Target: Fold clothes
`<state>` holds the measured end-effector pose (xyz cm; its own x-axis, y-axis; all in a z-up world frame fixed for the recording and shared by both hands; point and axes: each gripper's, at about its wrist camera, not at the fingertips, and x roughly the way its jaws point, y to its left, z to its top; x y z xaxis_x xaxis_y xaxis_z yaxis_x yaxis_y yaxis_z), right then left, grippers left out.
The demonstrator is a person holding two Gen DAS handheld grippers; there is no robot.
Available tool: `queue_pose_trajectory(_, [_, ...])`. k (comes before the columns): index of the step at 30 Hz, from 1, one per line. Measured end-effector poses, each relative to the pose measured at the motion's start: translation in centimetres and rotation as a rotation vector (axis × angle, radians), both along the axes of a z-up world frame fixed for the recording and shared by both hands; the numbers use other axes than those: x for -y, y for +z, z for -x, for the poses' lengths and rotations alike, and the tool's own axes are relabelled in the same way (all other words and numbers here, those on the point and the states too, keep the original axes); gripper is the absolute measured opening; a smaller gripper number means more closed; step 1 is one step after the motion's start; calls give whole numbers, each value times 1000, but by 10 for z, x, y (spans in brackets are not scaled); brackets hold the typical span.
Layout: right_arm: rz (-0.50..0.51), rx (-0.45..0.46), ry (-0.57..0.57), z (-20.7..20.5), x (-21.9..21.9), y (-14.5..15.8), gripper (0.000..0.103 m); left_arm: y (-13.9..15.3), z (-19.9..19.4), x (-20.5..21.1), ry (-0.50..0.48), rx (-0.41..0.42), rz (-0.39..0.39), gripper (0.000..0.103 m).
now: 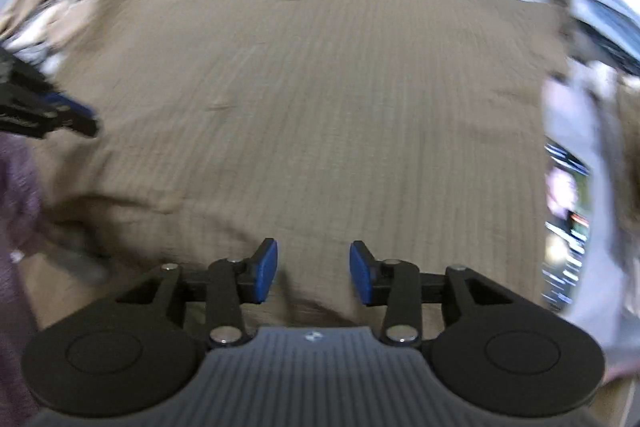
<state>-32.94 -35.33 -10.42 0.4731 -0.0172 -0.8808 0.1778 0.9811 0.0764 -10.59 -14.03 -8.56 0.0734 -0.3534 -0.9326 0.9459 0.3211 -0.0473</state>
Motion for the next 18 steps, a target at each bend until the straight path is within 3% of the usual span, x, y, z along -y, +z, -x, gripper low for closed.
queue_pose_trajectory(7, [-124, -60, 186, -27, -49, -17, 41, -11, 45, -19, -169, -56, -27, 13])
queue_pose_trajectory(12, [-220, -125, 190, -39, -66, -41, 40, -21, 37, -33, -81, -55, -61, 13])
queue_pose_trajectory(18, [-287, -151, 132, -59, -73, -71, 37, -4, -1, -59, 118, -83, 23, 13])
